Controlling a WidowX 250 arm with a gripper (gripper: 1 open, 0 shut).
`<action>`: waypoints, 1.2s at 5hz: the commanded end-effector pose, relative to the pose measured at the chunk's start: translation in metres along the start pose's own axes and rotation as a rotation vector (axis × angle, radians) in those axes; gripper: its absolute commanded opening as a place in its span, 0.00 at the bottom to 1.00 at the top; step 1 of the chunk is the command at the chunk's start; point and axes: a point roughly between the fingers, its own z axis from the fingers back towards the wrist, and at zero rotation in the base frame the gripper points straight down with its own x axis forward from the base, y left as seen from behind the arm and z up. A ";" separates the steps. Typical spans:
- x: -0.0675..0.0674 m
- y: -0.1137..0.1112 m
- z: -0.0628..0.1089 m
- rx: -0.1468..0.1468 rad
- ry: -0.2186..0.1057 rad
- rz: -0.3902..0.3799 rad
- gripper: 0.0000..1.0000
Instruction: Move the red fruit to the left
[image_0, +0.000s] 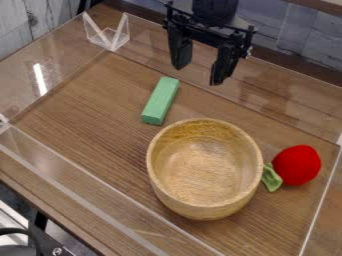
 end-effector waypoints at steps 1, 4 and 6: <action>-0.001 -0.006 -0.010 -0.007 0.024 -0.012 1.00; 0.000 -0.089 -0.024 -0.015 -0.008 -0.221 1.00; 0.003 -0.122 -0.034 0.002 -0.065 -0.271 1.00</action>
